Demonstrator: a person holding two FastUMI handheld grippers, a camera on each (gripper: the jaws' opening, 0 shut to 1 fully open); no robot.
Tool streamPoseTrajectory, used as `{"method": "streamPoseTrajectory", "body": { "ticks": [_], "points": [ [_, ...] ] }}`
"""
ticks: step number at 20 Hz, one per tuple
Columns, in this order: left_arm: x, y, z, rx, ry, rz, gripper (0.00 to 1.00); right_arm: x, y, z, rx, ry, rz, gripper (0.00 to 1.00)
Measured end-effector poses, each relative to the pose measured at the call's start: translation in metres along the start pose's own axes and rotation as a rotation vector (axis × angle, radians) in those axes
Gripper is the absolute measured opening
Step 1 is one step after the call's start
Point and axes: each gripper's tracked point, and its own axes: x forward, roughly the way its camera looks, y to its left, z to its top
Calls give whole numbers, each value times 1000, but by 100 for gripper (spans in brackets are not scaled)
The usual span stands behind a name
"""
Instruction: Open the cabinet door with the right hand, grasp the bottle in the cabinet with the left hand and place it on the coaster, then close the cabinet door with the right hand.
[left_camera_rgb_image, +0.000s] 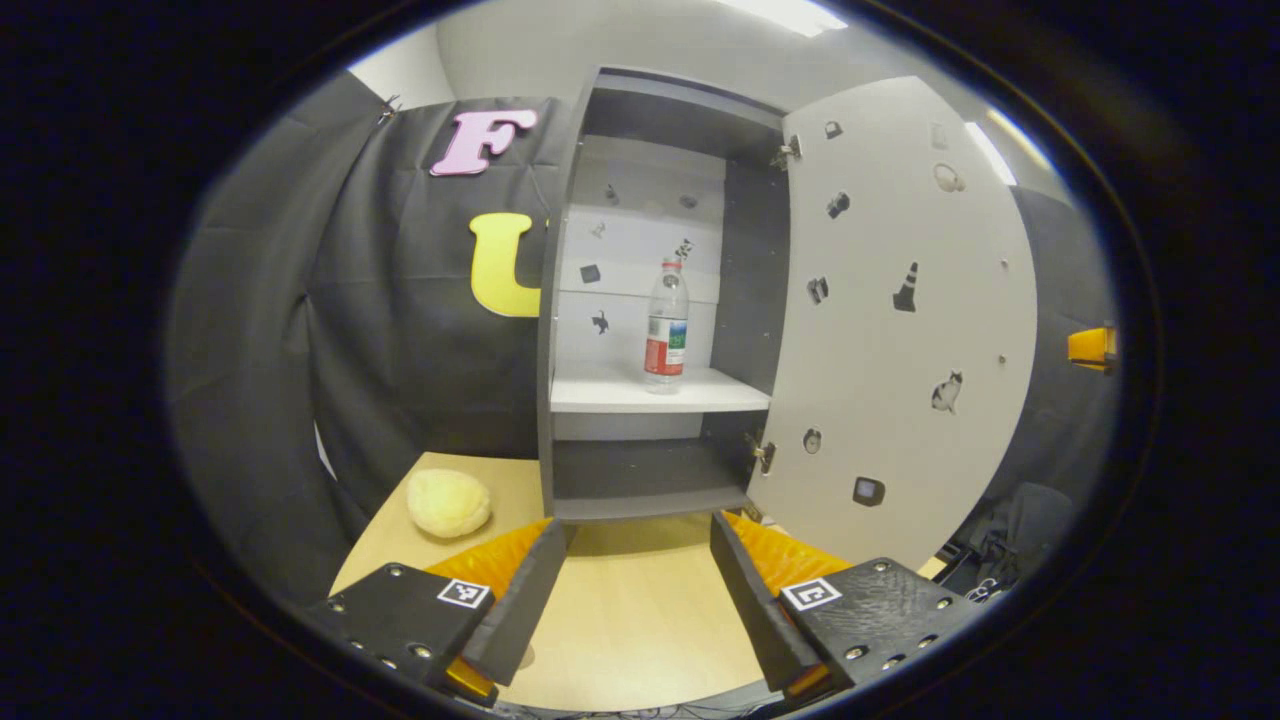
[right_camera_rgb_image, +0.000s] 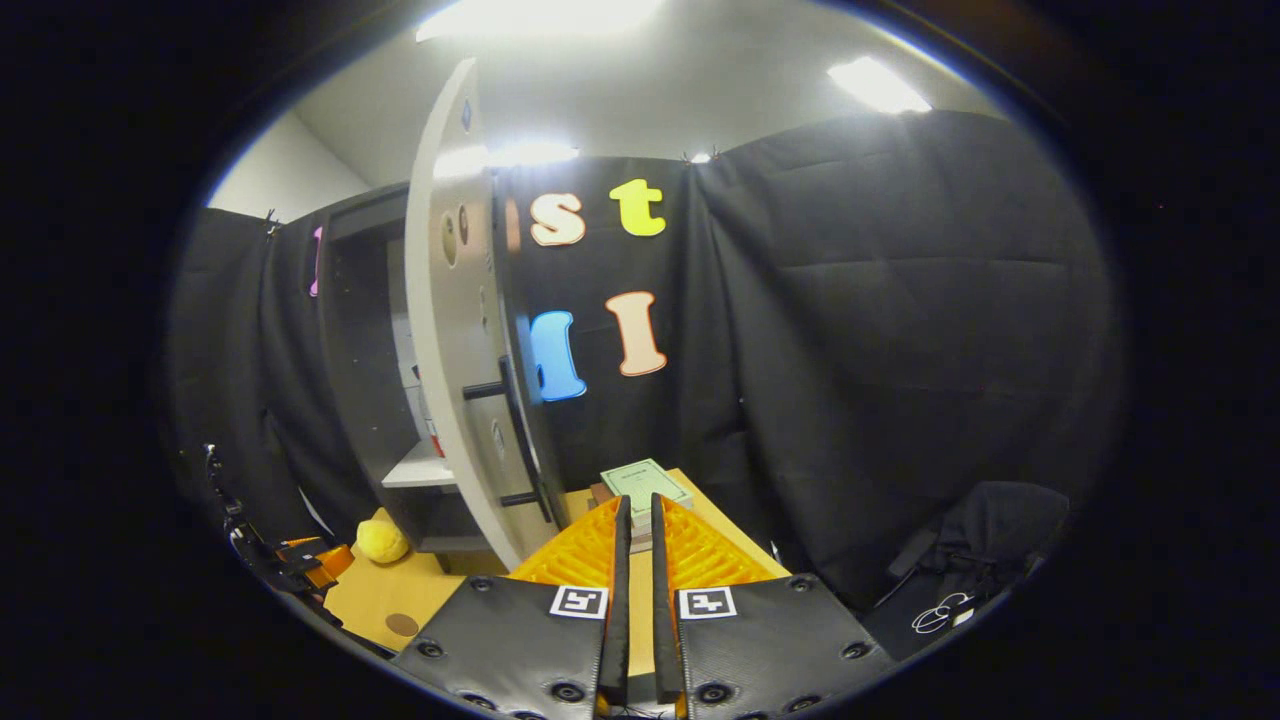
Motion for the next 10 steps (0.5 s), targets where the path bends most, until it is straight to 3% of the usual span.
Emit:
{"method": "streamPoseTrajectory", "body": {
  "ticks": [1, 4, 9, 10],
  "points": [
    [3, 2, 1, 0, 0, 1, 87, 1, -3, 3, 1, -3, -9, 10],
    [19, -1, 10, -4, -4, -7, 92, 17, -11, 15, -26, -38, -12, 12],
    [45, -3, 43, -29, -72, 16, 90, 46, -20, 28, 7, -72, -10, 12],
    [52, -4, 49, -36, -78, 23, 87, 52, -20, 29, 22, -71, 0, 7]
  ]
}}
